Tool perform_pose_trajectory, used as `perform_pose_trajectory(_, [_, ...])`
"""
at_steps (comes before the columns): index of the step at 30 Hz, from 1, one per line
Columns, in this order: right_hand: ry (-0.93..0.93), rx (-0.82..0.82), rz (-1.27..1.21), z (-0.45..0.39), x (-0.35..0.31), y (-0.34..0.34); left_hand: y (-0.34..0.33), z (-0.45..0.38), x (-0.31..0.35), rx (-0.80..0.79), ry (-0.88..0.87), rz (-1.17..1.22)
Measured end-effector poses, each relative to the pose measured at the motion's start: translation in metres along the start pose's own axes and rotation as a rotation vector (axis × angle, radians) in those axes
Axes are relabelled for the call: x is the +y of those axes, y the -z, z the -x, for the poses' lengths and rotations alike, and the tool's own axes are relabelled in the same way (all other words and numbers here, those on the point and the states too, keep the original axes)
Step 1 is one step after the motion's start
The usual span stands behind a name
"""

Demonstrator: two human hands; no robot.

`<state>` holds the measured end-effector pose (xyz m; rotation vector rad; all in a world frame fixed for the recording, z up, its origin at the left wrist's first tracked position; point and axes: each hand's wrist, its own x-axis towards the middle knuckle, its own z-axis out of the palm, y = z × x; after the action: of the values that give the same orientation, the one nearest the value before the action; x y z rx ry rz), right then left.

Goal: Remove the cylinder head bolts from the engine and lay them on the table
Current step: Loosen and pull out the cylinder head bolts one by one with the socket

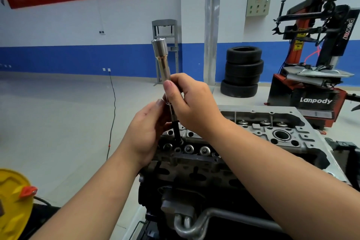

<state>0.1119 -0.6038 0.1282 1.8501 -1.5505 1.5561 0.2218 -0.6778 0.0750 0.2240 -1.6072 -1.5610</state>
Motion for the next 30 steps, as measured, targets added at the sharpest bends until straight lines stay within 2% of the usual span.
perform_pose_trajectory(7, [0.036, 0.044, -0.064, 0.0002, -0.0016, 0.0029, -0.0021, 0.0015, -0.0003, 0.061, -0.036, -0.097])
perform_pose_trajectory(12, [-0.068, -0.064, -0.063, -0.0017, -0.0011, 0.0024, -0.0006, 0.0011, -0.0021, -0.022, 0.014, -0.084])
perform_pose_trajectory(16, [-0.056, -0.118, -0.119, -0.0008, -0.0027, 0.0036, 0.0019, 0.0034, -0.0002, -0.031, 0.005, -0.028])
perform_pose_trajectory(22, [-0.001, 0.014, -0.112, 0.0002, -0.0046, 0.0045, -0.0039, 0.0033, 0.0013, 0.034, -0.028, -0.071])
perform_pose_trajectory(27, [-0.034, -0.048, -0.072, -0.0005, -0.0029, 0.0033, -0.0024, 0.0009, -0.0023, -0.066, 0.014, -0.109])
perform_pose_trajectory(30, [-0.019, -0.045, -0.093, 0.0009, -0.0039, 0.0028, -0.0029, 0.0025, 0.0006, -0.050, -0.001, -0.098])
